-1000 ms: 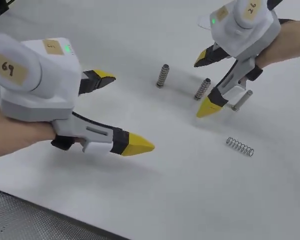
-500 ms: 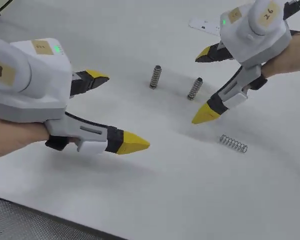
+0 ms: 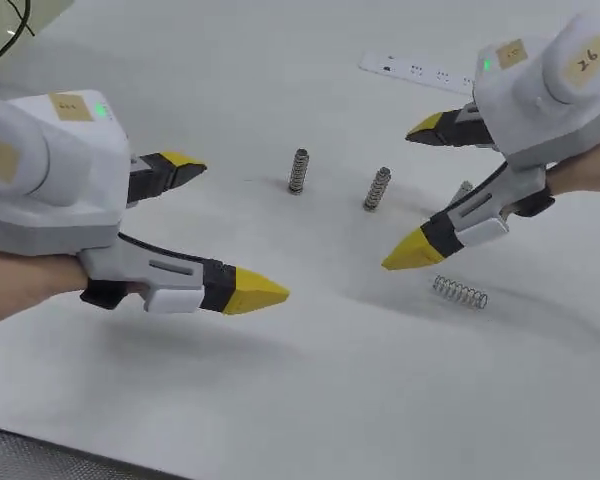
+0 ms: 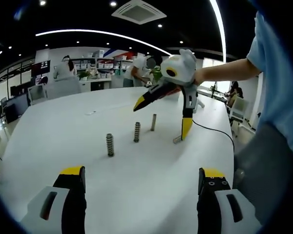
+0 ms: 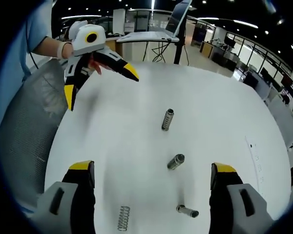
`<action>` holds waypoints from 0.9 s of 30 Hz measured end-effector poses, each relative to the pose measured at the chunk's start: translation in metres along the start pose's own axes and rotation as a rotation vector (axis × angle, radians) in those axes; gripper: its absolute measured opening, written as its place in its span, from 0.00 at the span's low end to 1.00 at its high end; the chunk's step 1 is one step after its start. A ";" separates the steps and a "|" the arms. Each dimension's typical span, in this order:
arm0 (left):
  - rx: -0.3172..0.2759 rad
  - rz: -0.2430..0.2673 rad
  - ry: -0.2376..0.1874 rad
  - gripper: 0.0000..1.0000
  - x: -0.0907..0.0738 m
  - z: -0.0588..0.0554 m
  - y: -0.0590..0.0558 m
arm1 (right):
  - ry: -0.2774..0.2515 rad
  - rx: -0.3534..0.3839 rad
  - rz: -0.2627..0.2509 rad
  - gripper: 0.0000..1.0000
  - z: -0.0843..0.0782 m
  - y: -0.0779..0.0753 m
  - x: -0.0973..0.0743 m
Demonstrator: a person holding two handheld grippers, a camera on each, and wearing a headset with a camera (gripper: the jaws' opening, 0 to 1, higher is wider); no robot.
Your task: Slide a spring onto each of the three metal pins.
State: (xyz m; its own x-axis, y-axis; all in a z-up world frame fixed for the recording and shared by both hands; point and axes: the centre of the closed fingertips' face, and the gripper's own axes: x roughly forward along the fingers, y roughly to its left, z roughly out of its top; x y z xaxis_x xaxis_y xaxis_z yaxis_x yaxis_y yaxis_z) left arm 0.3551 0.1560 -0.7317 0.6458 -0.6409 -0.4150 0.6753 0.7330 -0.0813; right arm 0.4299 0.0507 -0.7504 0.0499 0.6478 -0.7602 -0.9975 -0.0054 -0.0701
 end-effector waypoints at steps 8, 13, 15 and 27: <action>0.015 -0.021 0.003 0.93 0.002 0.005 0.000 | -0.060 0.082 -0.074 0.96 -0.007 0.006 -0.020; 0.030 -0.044 0.008 0.93 0.005 0.008 -0.003 | -0.086 0.129 -0.120 0.96 -0.015 0.008 -0.035; 0.039 -0.052 0.010 0.93 0.007 0.010 -0.004 | -0.094 0.153 -0.135 0.95 -0.020 0.010 -0.041; 0.070 -0.099 0.017 0.93 0.022 0.016 -0.013 | -0.118 0.259 -0.226 0.94 -0.049 0.028 -0.070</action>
State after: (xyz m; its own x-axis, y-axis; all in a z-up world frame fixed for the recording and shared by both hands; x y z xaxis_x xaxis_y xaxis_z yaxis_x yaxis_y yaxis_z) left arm 0.3663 0.1292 -0.7249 0.5690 -0.7051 -0.4231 0.7590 0.6483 -0.0596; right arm 0.4011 -0.0322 -0.7306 0.2795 0.6940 -0.6635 -0.9422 0.3311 -0.0506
